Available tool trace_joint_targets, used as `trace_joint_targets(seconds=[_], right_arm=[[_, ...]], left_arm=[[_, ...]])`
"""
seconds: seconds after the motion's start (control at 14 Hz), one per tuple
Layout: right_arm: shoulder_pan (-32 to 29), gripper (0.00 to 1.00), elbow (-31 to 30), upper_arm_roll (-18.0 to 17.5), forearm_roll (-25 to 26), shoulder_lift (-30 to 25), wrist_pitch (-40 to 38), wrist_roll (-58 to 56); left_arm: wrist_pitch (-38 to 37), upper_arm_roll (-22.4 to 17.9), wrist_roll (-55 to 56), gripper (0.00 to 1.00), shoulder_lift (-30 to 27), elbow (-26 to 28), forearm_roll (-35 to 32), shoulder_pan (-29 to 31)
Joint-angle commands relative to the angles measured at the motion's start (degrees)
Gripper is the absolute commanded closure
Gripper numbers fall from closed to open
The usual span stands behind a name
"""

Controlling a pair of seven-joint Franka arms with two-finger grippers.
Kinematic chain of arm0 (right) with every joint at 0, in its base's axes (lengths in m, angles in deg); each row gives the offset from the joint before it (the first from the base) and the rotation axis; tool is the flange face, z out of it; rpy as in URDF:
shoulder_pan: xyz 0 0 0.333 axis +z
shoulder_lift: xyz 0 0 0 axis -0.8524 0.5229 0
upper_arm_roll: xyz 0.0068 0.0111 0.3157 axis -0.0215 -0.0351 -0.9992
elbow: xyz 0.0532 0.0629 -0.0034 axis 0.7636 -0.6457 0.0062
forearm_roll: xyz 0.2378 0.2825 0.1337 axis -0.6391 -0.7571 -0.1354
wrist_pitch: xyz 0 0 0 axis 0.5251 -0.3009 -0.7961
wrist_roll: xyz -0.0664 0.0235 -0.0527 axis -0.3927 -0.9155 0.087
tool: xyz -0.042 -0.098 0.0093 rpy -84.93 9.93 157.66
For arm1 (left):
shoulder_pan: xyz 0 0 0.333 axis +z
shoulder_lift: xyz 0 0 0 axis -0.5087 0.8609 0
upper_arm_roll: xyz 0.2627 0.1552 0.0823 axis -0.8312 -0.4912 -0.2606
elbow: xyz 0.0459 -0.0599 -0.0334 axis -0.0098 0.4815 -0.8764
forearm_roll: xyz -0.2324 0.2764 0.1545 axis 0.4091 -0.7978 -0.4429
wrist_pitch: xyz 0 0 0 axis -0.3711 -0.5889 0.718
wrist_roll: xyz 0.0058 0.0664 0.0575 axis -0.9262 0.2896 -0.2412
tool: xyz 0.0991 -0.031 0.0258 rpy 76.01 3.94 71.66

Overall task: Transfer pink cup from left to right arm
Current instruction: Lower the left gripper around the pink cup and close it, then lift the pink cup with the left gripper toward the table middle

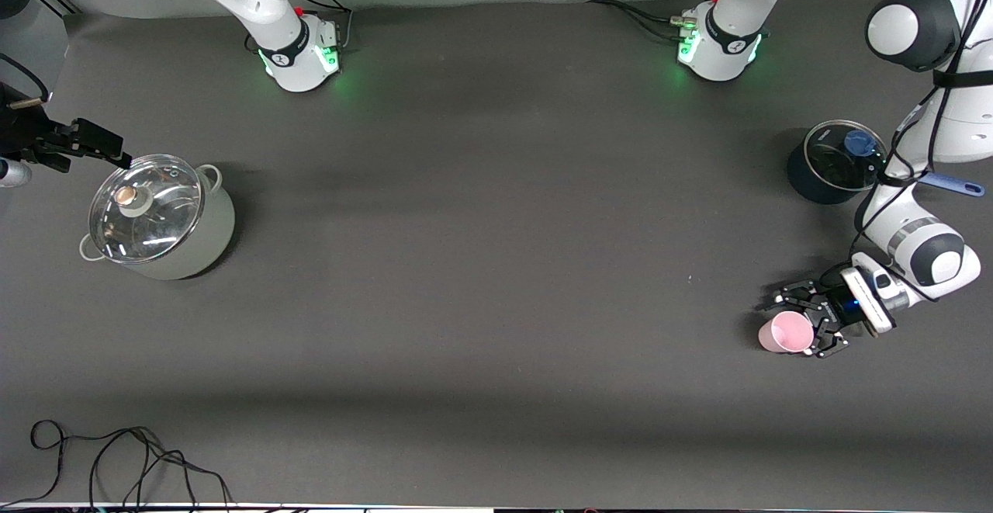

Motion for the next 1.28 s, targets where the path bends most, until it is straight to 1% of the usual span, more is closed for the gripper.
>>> trace_joint_targets(seconds=[0.0,0.14,0.28,0.36,0.57,0.71,0.93,1.0,1.07,1.21], right_arm=[[0.38,0.00,-0.39,0.08,1.03,-0.71,-0.48,-0.21],[0.38,0.00,-0.39,0.08,1.03,-0.71,-0.48,-0.21],[0.38,0.00,-0.39,0.08,1.03,-0.71,-0.48,-0.21],[0.38,0.00,-0.39,0.08,1.03,-0.71,-0.48,-0.21],[0.38,0.00,-0.39,0.08,1.03,-0.62,-0.48,-0.12],[0.38,0.00,-0.39,0.08,1.03,-0.71,-0.48,-0.12],[0.46,0.00,-0.48,-0.01,1.03,-0.71,-0.48,-0.12],[0.46,0.00,-0.48,-0.01,1.03,-0.71,-0.48,-0.12],[0.46,0.00,-0.48,-0.01,1.03,-0.71,-0.48,-0.12],[0.38,0.00,-0.48,-0.01,1.03,-0.71,-0.66,-0.12]], left_arm=[[1.18,-0.31,-1.43,0.00,-0.31,1.01,1.62,-0.70],[1.53,-0.31,-1.43,0.01,-0.22,1.01,2.75,-0.62],[1.62,-0.31,-1.43,0.18,-0.22,1.01,2.76,-0.62],[1.62,-0.31,-1.52,0.29,-0.22,1.01,2.85,-0.62],[1.62,-0.31,-1.43,0.49,-0.30,1.45,4.34,-0.70],[1.62,-0.31,-1.43,0.52,-0.30,1.54,4.34,-0.70],[2.06,-0.31,1.02,0.66,-1.35,1.71,4.43,-1.05],[2.49,-0.31,3.73,0.70,-3.53,2.76,4.43,-1.75],[3.02,-0.22,7.06,0.72,-6.17,3.99,4.43,-2.72],[5.47,-0.05,13.75,0.74,-11.18,6.19,4.52,-5.87]])
